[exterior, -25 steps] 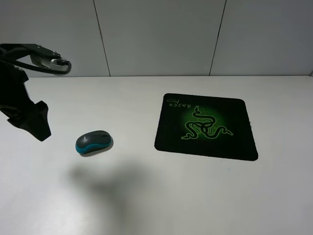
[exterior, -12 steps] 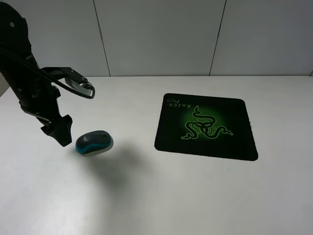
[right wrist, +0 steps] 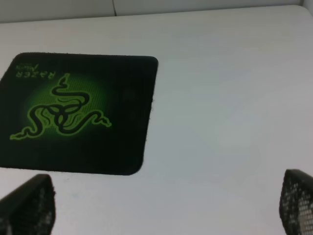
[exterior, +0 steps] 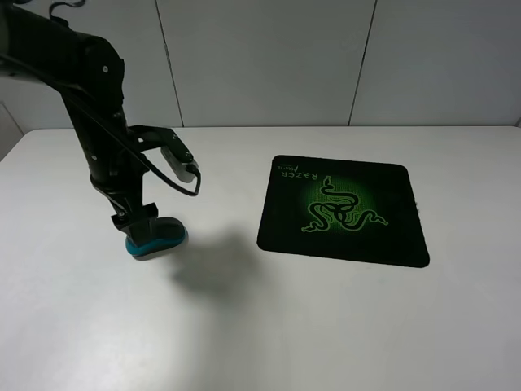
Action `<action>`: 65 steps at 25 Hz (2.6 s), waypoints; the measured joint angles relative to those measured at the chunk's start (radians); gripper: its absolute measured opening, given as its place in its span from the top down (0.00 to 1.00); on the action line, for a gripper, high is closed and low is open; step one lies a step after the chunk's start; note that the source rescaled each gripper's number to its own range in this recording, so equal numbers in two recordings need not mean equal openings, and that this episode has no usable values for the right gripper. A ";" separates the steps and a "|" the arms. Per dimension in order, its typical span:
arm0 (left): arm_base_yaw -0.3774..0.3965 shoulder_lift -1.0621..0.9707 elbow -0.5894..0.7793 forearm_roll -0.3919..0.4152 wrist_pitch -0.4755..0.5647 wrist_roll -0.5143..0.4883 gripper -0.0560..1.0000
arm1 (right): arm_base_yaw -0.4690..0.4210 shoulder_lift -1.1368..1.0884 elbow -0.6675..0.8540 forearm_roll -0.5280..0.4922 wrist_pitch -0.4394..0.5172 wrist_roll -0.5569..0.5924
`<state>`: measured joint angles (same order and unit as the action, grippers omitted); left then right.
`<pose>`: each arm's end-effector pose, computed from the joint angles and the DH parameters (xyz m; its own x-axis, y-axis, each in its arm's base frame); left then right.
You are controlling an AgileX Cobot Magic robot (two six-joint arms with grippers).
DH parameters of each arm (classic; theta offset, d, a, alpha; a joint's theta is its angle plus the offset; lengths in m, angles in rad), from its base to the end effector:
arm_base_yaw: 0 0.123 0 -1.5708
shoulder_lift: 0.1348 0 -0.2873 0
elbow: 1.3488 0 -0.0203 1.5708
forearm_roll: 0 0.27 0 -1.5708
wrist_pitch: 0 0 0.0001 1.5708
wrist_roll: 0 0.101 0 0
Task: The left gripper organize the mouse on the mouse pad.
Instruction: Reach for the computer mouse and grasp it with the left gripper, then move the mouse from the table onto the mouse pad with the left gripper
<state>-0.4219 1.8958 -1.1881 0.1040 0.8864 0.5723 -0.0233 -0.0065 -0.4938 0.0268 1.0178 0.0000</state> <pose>0.3368 -0.1423 0.1395 -0.4909 0.8712 -0.0056 0.8662 0.4887 0.1041 0.0203 0.0018 0.2841 -0.4168 0.0238 -0.9087 0.0084 0.9997 0.0223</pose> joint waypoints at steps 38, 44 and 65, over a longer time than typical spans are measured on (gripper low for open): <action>-0.061 0.164 0.005 0.048 -0.176 0.000 0.51 | 0.000 0.000 0.000 0.000 0.000 0.000; -0.061 0.164 0.005 0.048 -0.177 -0.005 0.67 | 0.000 0.000 0.000 0.000 0.000 0.000; -0.061 0.163 -0.068 0.048 -0.134 -0.006 0.95 | 0.000 0.000 0.000 0.000 0.000 0.000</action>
<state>-0.4825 2.0588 -1.2556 0.1521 0.7525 0.5665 -0.0233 -0.0065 -0.4938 0.0268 1.0178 0.0000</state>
